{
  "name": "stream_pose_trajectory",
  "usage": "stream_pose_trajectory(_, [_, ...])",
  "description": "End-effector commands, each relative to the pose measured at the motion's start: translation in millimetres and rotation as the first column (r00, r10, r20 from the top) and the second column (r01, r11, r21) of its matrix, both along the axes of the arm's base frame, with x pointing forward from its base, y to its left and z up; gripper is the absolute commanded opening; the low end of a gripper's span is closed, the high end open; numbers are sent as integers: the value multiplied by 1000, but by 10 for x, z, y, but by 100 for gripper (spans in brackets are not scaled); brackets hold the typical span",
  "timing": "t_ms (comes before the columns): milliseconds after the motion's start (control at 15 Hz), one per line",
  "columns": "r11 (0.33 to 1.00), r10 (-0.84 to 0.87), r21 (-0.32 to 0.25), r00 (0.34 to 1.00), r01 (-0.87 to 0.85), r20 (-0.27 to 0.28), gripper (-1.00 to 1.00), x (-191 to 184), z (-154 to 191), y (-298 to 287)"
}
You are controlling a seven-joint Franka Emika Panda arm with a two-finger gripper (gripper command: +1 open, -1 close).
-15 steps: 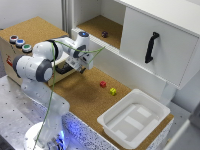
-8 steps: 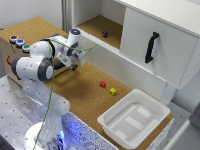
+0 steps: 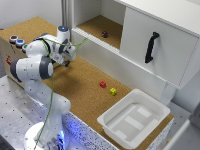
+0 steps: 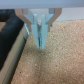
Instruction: Grasp the drawer handle, then close it
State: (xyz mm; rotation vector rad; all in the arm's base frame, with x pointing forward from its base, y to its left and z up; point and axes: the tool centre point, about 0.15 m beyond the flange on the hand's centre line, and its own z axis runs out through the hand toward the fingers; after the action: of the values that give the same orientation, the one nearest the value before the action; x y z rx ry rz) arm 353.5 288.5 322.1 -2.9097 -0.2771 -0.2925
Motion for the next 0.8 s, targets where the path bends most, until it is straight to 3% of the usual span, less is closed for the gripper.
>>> stream_pose_trajectory(0, [1000,1,-14,1000,-2,-31,-100,194,-15,35])
stream_pose_trajectory(67, [998,-33,-51,999,31,-40,100,236,7,-38])
stream_pose_trajectory(400, [988,-91,-124,996,94,24,100,296,278,-316])
stream_pose_trajectory(667, [981,-136,-128,986,147,94,100,472,512,-435])
stream_pose_trajectory(733, [984,-131,-109,988,139,78,100,507,554,-433])
